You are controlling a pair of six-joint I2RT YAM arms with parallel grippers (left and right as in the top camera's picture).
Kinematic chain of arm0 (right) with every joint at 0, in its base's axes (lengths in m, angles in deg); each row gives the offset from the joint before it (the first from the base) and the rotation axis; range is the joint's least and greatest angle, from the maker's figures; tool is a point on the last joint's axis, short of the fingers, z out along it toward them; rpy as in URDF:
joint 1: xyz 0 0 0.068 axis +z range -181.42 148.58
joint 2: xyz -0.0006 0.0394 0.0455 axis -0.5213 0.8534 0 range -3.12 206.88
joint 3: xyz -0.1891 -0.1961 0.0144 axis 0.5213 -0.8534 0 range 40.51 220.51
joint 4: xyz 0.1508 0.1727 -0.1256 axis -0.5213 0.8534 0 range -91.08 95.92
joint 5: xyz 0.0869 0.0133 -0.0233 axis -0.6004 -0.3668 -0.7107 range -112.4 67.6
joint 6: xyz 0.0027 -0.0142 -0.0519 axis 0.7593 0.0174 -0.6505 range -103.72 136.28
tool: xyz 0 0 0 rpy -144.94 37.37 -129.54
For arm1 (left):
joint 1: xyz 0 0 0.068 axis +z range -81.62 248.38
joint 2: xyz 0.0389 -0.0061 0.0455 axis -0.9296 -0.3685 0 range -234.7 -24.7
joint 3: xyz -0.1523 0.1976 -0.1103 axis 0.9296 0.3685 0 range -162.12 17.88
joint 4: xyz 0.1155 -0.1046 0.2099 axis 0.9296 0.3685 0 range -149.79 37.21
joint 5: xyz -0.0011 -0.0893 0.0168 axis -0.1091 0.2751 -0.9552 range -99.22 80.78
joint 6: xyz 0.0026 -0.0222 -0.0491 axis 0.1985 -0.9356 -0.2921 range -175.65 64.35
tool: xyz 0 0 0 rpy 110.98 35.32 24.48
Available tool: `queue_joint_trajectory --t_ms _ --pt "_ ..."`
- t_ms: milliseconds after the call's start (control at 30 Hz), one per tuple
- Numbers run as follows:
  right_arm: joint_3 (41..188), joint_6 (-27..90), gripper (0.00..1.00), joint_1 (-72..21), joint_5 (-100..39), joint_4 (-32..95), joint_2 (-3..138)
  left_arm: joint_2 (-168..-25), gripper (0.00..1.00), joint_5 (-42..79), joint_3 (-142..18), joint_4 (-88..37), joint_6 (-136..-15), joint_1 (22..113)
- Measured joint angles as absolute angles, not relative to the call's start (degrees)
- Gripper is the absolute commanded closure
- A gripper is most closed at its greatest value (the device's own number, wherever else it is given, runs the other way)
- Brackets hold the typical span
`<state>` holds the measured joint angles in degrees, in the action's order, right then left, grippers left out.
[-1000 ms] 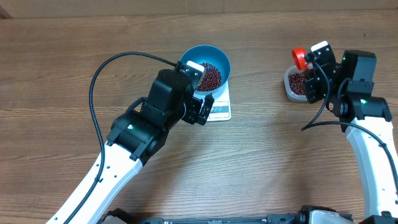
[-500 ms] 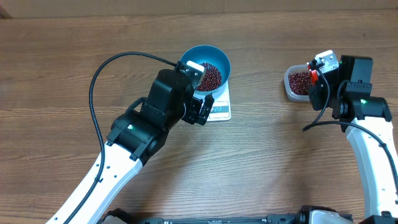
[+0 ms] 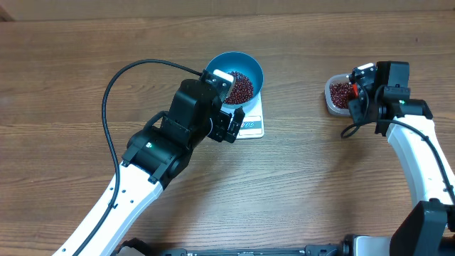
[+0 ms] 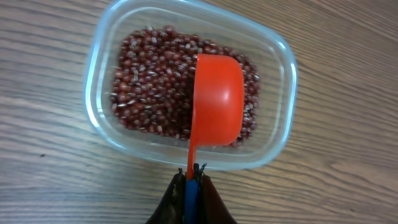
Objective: Scoop item into bowl and weigh 150g on scale
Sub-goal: 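Return the empty scoop with the right gripper to the bean tub, then dip and drag the scoop through the red beans with the right gripper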
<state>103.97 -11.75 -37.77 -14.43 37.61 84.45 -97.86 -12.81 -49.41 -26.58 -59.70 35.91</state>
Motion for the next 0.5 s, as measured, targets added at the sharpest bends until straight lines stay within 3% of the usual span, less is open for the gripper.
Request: queue_joint_trajectory --t_ms 500 --pt "104.0 -10.9 0.96 -37.7 -12.5 32.6 87.2 -97.9 0.0 -12.8 -49.4 -26.6 -59.7 35.9"
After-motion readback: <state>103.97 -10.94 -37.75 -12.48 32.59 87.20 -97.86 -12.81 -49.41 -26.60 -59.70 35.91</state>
